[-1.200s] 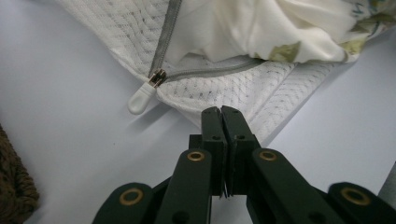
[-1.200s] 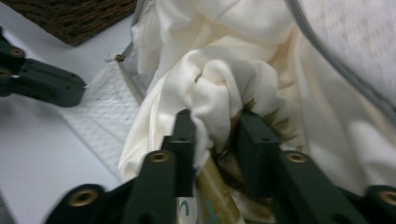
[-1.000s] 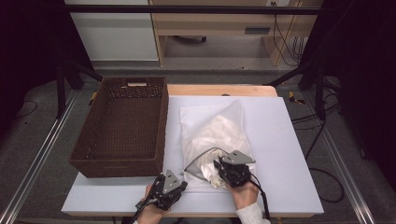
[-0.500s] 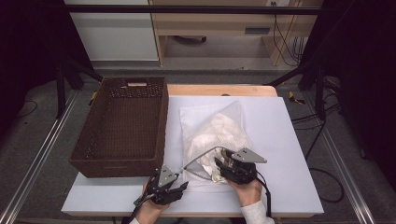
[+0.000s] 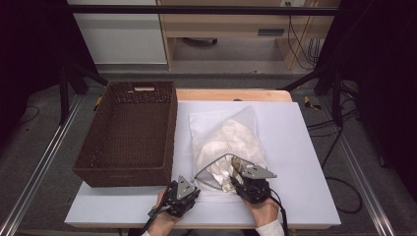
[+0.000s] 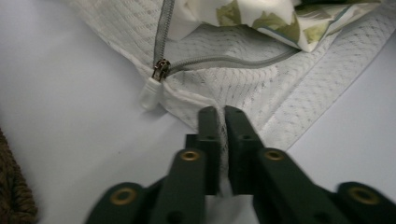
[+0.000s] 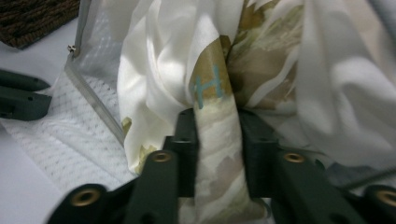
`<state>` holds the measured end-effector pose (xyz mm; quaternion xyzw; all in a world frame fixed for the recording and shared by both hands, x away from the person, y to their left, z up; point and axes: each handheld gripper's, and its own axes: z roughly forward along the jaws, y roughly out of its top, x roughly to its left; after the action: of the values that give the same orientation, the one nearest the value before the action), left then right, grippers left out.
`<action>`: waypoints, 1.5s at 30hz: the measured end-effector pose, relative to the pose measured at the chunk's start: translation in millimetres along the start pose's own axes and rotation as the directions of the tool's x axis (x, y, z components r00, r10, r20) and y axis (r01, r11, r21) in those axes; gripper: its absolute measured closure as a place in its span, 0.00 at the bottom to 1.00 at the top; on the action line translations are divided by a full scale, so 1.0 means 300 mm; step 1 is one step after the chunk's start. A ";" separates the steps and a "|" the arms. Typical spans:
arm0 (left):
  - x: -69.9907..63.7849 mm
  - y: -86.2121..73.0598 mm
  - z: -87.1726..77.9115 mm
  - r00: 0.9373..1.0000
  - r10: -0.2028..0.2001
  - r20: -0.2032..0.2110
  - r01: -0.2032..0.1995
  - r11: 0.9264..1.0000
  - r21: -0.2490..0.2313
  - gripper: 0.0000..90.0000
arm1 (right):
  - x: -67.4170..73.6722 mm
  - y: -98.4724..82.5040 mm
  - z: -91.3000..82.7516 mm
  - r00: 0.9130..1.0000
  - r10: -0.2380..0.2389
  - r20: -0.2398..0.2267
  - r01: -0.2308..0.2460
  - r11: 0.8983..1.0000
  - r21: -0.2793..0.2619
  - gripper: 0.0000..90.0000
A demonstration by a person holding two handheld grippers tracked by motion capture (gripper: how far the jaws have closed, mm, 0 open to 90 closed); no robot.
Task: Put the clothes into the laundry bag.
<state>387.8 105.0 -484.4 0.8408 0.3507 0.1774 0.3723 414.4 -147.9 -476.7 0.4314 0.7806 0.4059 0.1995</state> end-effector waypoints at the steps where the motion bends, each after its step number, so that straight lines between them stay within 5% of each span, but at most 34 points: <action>1: -0.003 0.000 -0.001 1.000 0.017 -0.008 -0.017 1.000 0.001 0.97 | 0.009 0.008 0.012 1.000 0.001 0.001 -0.001 1.000 0.012 0.88; 3: -0.005 -0.003 -0.003 1.000 0.012 -0.006 -0.012 1.000 -0.007 0.98 | 0.023 0.025 0.032 0.999 -0.029 0.027 0.028 0.999 0.017 0.93; 9: 0.015 -0.007 -0.043 1.000 0.023 -0.015 -0.023 0.999 -0.024 0.98 | 0.004 0.088 0.108 0.996 -0.002 0.094 0.002 1.000 0.004 0.96; 14: 0.028 -0.022 -0.050 1.000 0.024 -0.002 -0.024 0.999 -0.021 0.98 | -0.049 0.109 0.156 0.975 0.049 0.215 -0.041 0.998 -0.044 0.95; 17: 0.015 -0.025 -0.042 0.999 0.053 -0.011 -0.053 0.998 -0.017 0.98 | -0.060 0.107 0.161 0.979 0.056 0.198 -0.046 0.998 -0.053 0.91; 20: 0.017 -0.028 -0.036 0.999 0.044 -0.002 -0.044 0.999 -0.027 0.97 | -0.063 0.102 0.125 0.991 0.060 0.118 -0.056 0.998 -0.035 0.71; 24: 0.016 -0.026 -0.029 0.999 0.036 -0.007 -0.036 0.999 -0.035 0.97 | -0.048 0.088 0.039 0.997 0.025 0.072 -0.018 0.995 -0.096 0.51; 26: 0.016 -0.025 -0.030 0.999 0.037 -0.010 -0.037 0.999 -0.038 0.97 | -0.040 0.086 -0.009 0.998 0.001 0.056 0.005 0.993 -0.118 0.57; 28: 0.019 -0.024 -0.033 0.999 0.032 -0.008 -0.032 0.999 -0.039 0.97 | -0.041 0.083 -0.035 0.999 -0.002 0.033 0.005 0.996 -0.087 0.73; 32: 0.026 -0.018 -0.041 1.000 0.022 -0.002 -0.022 0.999 -0.049 0.97 | -0.050 0.051 -0.001 0.998 -0.011 0.058 0.011 1.000 0.008 0.96; 36: 0.026 -0.011 -0.052 1.000 0.022 0.002 -0.022 0.998 -0.057 0.97 | -0.047 0.060 0.062 0.999 0.018 0.044 -0.020 0.999 0.037 0.98; 39: 0.024 -0.007 -0.066 0.999 0.033 -0.003 -0.034 0.998 -0.058 0.98 | -0.046 0.071 0.119 0.993 -0.005 0.115 0.002 1.000 0.026 0.99; 42: 0.028 -0.011 -0.067 0.999 0.033 0.003 -0.032 0.998 -0.056 0.98 | -0.070 0.078 0.150 0.982 0.037 0.185 -0.033 0.999 -0.025 0.99; 45: 0.028 -0.013 -0.057 0.999 0.035 0.006 -0.035 0.998 -0.046 0.98 | -0.079 0.078 0.149 0.982 0.056 0.180 -0.051 0.998 -0.033 0.96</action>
<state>382.3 121.5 -475.7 0.8387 0.3304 0.1891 0.3895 468.9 -140.2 -485.2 0.4845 0.7416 0.3812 0.2648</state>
